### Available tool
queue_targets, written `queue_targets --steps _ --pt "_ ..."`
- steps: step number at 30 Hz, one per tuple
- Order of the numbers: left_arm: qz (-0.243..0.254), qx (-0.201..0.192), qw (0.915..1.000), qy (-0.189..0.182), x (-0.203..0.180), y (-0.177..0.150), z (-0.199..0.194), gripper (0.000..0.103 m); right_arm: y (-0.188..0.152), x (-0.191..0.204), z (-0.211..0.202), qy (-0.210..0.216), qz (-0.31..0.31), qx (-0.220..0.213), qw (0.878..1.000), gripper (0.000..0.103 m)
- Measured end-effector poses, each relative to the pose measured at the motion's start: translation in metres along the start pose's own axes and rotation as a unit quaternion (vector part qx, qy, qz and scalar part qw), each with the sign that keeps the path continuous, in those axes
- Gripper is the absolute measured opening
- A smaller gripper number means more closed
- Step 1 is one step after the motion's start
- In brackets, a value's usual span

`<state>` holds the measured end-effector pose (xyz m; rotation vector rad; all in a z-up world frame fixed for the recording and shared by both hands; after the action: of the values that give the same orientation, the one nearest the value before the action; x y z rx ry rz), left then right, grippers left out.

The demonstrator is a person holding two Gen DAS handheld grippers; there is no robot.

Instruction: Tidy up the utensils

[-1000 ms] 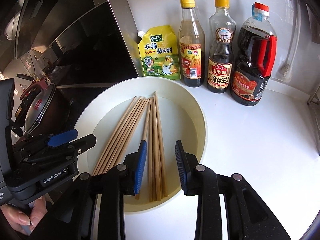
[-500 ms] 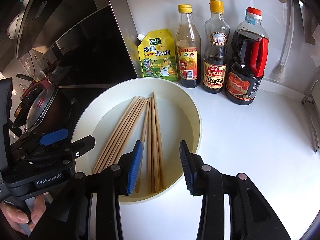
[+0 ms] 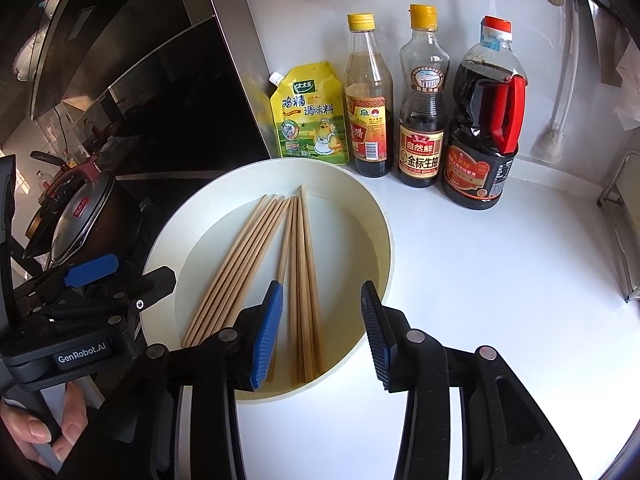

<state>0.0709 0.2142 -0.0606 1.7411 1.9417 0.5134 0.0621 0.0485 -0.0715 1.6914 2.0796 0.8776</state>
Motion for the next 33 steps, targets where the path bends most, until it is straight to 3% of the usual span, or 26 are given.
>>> queue_targets --steps 33 --pt "0.002 0.007 1.0 0.004 -0.0034 -0.0015 -0.0001 0.093 -0.0015 -0.001 -0.003 -0.001 0.001 0.0 1.0 0.039"
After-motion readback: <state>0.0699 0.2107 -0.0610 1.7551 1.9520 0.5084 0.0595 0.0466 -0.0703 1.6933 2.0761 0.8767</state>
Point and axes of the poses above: each gripper's, at about its wrist camera, not at the fingertips, and z roughly the way its jaws point, x to its left, y to its top, the point moved 5 cm from there along z, roughly the way its jaws point, and after that the axes turned 4 degrees about -y, right-handed, at the moved point
